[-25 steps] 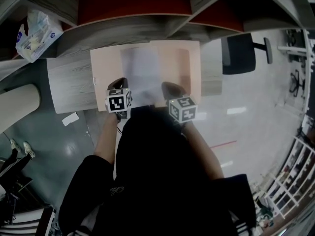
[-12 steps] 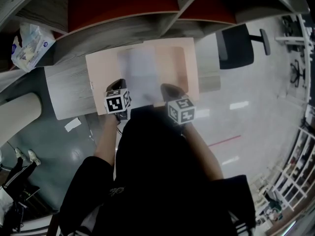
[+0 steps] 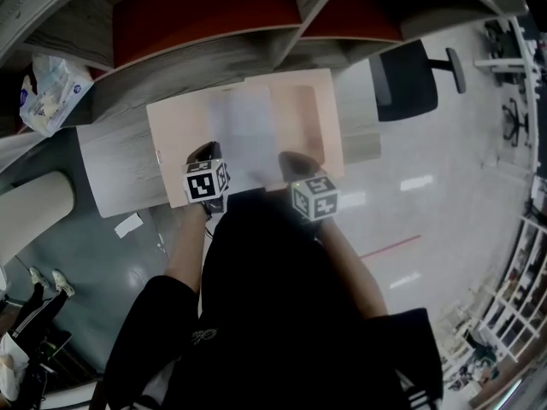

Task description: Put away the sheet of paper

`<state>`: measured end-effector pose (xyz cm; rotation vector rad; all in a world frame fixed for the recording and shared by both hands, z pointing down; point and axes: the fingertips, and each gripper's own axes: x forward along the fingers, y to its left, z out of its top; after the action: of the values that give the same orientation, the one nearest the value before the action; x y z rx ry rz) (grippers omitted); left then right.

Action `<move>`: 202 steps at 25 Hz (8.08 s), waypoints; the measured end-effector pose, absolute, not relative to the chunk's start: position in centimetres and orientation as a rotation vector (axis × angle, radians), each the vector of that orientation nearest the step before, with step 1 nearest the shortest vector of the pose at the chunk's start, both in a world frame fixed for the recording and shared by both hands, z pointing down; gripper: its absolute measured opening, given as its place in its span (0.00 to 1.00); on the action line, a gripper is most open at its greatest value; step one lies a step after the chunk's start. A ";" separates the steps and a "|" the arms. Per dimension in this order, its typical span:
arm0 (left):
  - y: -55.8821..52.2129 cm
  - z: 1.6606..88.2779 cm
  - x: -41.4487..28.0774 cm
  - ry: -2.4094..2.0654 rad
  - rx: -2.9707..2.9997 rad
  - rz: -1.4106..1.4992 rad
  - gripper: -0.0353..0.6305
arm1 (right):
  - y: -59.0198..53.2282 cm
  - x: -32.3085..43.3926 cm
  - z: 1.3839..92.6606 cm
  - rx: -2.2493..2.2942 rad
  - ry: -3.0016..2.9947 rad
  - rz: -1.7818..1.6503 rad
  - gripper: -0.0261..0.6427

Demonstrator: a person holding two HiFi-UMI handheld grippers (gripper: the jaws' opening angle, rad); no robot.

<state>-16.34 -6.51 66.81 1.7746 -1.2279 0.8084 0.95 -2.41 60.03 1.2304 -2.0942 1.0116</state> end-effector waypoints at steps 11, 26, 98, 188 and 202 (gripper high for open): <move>-6.6 66.9 -16.1 -1.234 1.747 0.779 0.12 | -2.2 1.6 60.0 1.244 -2.086 1.017 0.08; -5.8 67.1 -15.5 -1.216 1.734 0.721 0.12 | -1.6 0.8 59.7 1.232 -2.083 0.960 0.08; -6.1 66.6 -16.1 -1.319 1.596 0.689 0.12 | -2.5 3.1 60.0 1.051 -2.162 0.954 0.08; -4.7 68.9 -3.8 -0.945 1.631 0.912 0.13 | -3.4 9.3 60.6 1.163 -2.120 1.025 0.08; -4.8 68.7 -2.5 -0.945 1.653 0.911 0.13 | -3.3 9.5 60.7 1.137 -2.136 1.021 0.08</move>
<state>-2.48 -4.80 68.66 1.6529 -0.9447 0.9115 9.49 -3.31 60.70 1.1370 -2.1361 1.0212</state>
